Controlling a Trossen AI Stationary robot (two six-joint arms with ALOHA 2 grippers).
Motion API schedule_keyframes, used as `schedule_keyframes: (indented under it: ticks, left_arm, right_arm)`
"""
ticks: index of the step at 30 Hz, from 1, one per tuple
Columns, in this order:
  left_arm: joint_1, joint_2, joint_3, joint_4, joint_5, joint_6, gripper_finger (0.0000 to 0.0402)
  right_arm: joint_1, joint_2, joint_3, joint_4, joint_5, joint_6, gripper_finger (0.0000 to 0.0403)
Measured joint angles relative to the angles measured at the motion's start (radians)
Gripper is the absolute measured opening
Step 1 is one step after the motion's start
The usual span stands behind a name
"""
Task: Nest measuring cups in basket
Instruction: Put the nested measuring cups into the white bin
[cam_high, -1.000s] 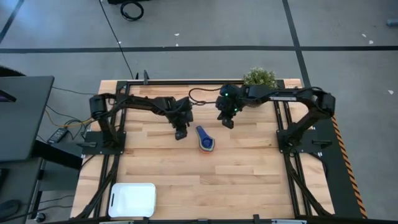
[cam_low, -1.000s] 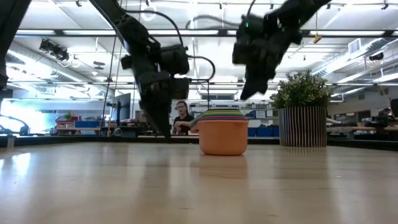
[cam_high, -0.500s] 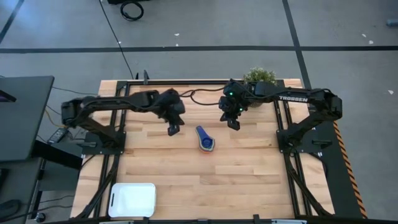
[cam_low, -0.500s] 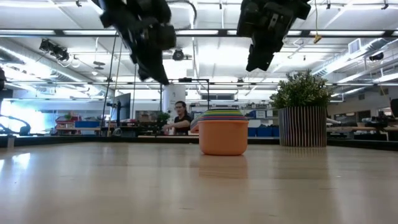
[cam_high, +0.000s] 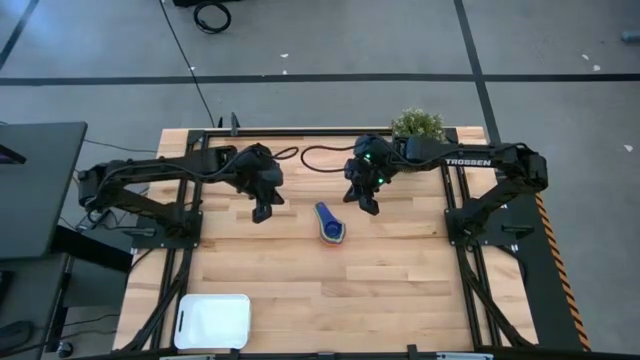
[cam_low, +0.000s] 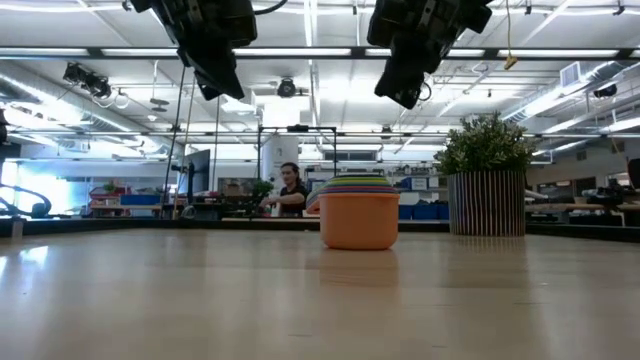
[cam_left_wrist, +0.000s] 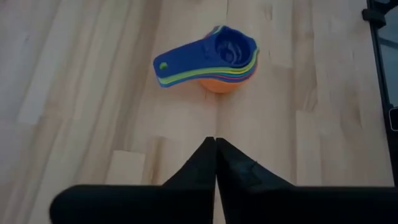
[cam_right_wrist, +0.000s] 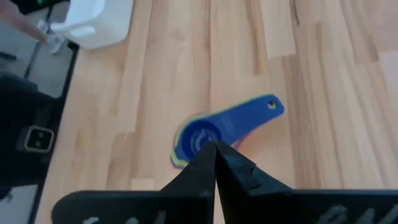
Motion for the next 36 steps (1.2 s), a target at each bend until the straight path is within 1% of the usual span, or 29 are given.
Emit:
schedule_keyframes:
  ticks: [3, 6, 11, 16, 18, 21, 24, 29, 36]
  left_arm:
    - [0.000, 0.003, 0.000, 0.000, 0.001, 0.008, 0.0018]
    - [0.000, 0.004, 0.000, -0.001, 0.011, 0.041, 0.0019]
    - [0.000, 0.004, 0.000, 0.028, 0.042, 0.046, 0.0020]
    - [-0.013, 0.004, 0.000, 0.066, 0.042, 0.162, 0.0014]
    - [-0.033, 0.005, 0.000, 0.093, 0.036, 0.180, 0.0009]
    - [-0.067, 0.018, -0.001, 0.115, -0.005, 0.160, 0.0006]
    - [-0.079, 0.018, -0.001, 0.135, -0.030, 0.126, 0.0011]
    - [-0.099, 0.026, 0.000, 0.198, -0.025, 0.087, 0.0034]
    - [-0.124, 0.075, 0.000, 0.276, -0.028, -0.042, 0.0068]
  right_arm:
    - [0.000, -0.001, 0.000, 0.031, 0.002, 0.034, 0.0025]
    - [-0.001, -0.001, 0.000, 0.036, 0.003, 0.036, 0.0033]
    - [-0.002, 0.000, 0.000, 0.036, 0.004, 0.032, 0.0053]
    - [-0.010, 0.000, 0.000, 0.035, 0.001, 0.033, 0.0060]
    - [-0.011, 0.000, 0.000, 0.030, -0.011, 0.032, 0.0058]
    - [-0.011, 0.000, 0.000, 0.021, -0.045, 0.024, 0.0055]
    - [-0.010, 0.000, 0.000, 0.022, -0.045, 0.020, 0.0056]
    - [-0.009, 0.000, 0.000, 0.046, -0.041, 0.017, 0.0057]
    - [-0.009, 0.001, 0.000, 0.121, 0.001, 0.017, 0.0056]
